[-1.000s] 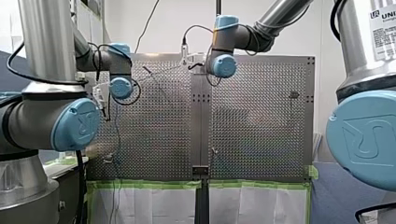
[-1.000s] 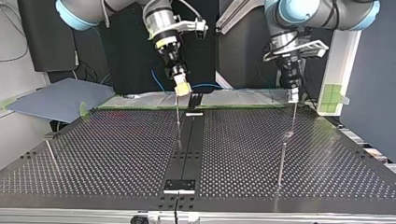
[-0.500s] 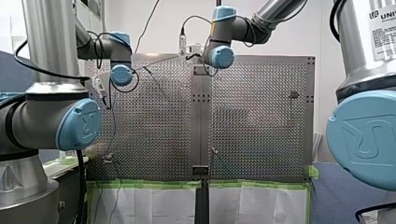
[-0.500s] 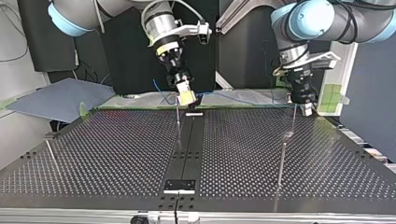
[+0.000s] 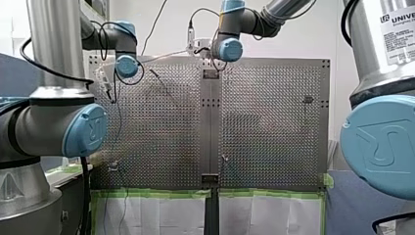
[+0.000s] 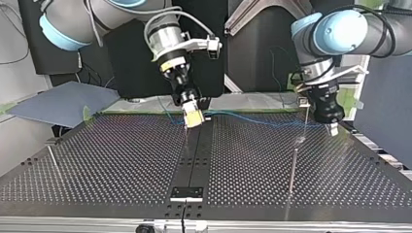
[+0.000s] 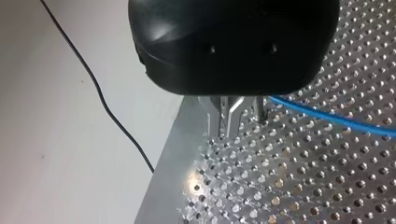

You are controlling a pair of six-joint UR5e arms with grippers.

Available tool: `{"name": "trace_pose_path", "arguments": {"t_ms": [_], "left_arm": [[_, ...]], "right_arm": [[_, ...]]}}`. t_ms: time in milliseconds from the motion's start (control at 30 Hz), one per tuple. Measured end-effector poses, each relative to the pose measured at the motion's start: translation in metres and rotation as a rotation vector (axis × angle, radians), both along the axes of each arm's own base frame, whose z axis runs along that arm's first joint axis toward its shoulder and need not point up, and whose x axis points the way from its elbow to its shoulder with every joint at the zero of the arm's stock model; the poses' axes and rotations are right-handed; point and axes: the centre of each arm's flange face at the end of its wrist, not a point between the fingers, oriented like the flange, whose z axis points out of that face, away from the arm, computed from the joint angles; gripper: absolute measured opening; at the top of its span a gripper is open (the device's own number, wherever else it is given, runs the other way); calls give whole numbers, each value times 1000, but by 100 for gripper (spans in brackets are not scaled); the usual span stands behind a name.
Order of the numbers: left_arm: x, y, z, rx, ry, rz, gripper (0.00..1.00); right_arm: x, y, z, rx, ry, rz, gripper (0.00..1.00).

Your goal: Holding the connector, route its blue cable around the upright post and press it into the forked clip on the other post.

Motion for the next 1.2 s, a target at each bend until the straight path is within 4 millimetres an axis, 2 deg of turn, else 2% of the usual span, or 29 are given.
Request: {"name": "trace_pose_path", "arguments": {"t_ms": [167, 433, 700, 933, 1033, 1200], "left_arm": [[14, 4, 10, 2, 7, -3, 10], [40, 12, 30, 5, -18, -4, 10], [67, 14, 35, 4, 3, -5, 10], [81, 15, 49, 4, 13, -13, 10], [86, 16, 57, 4, 4, -15, 10], [102, 19, 61, 1, 6, -21, 10]], "right_arm": [[1, -5, 20, -18, -16, -2, 0], [0, -11, 30, -29, -23, -2, 0], [0, -21, 27, -30, -18, 1, 0], [6, -43, 12, -15, 0, -7, 0], [5, -50, 13, -19, 0, -8, 0], [3, -63, 13, -22, 3, -12, 0]]}}
